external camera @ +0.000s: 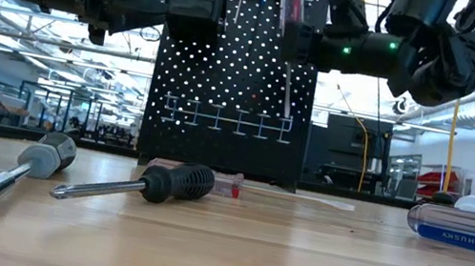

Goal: Hang tools onto peg board
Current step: Hang the red screwdriver on the pegboard

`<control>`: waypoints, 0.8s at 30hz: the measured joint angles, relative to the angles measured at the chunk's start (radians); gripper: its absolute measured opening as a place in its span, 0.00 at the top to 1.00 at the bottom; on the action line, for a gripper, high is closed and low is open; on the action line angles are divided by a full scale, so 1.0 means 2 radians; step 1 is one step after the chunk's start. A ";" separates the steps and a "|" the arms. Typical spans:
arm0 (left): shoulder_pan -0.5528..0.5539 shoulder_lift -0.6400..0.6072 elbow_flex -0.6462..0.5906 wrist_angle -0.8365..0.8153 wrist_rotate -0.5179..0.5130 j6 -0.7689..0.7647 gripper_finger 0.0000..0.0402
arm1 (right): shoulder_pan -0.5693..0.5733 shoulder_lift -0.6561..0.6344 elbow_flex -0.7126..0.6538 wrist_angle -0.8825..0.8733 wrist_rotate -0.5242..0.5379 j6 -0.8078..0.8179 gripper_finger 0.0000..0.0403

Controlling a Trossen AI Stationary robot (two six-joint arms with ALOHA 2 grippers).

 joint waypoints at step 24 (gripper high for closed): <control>0.000 0.000 0.000 -0.001 0.000 -0.001 0.71 | -0.020 0.052 0.000 0.029 0.035 0.027 0.80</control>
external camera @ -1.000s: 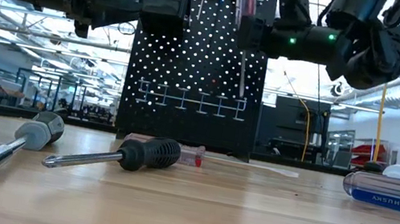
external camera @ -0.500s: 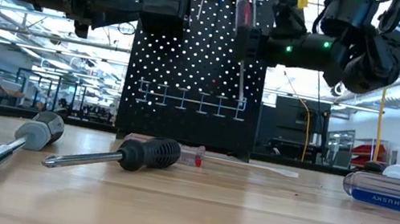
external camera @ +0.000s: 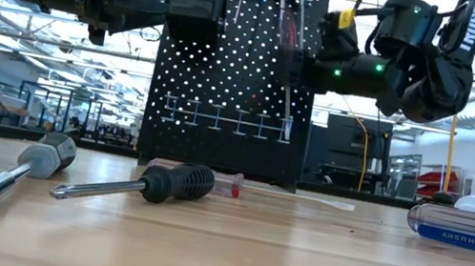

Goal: Hang tools onto peg board
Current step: Hang the red screwdriver on the pegboard

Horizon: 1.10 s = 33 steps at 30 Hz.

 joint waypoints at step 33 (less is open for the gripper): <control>0.000 0.000 0.000 0.004 0.000 -0.002 0.71 | -0.002 0.009 0.000 -0.043 0.034 0.070 0.55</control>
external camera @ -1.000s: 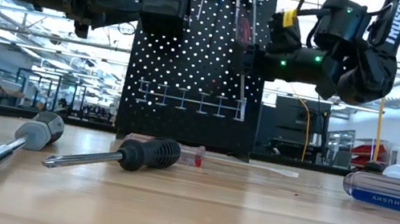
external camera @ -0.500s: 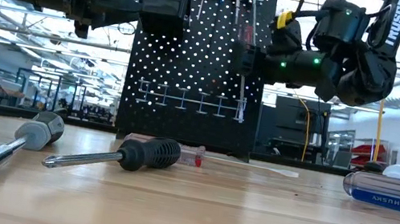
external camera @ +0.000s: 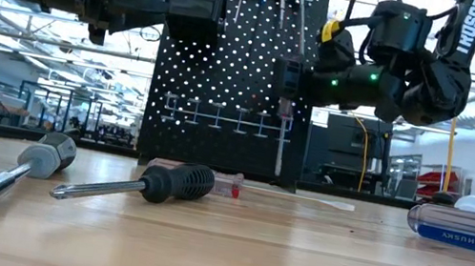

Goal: Hang tools onto peg board
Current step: Hang the red screwdriver on the pegboard

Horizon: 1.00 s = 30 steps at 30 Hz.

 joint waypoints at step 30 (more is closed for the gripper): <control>0.000 0.000 0.000 0.005 0.013 0.000 0.71 | 0.076 -0.003 0.000 -0.146 0.077 0.053 0.47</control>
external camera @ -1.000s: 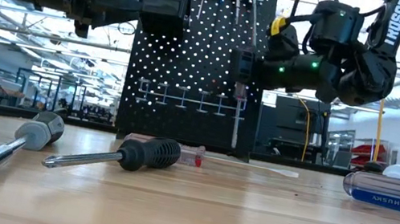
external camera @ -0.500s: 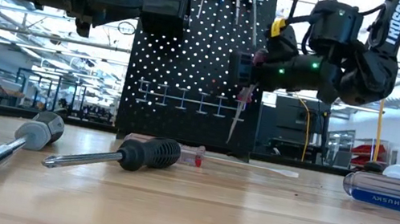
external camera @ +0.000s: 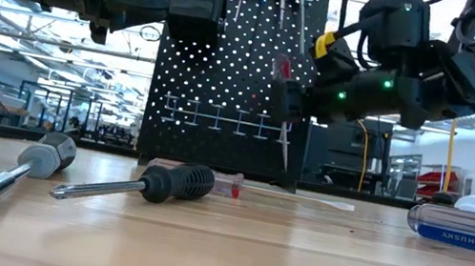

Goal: Hang tools onto peg board
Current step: Hang the red screwdriver on the pegboard

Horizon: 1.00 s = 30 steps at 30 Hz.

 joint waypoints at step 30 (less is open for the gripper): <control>-0.002 0.000 0.000 -0.006 0.064 -0.031 0.71 | 0.102 -0.101 0.118 -0.472 -0.357 0.293 0.50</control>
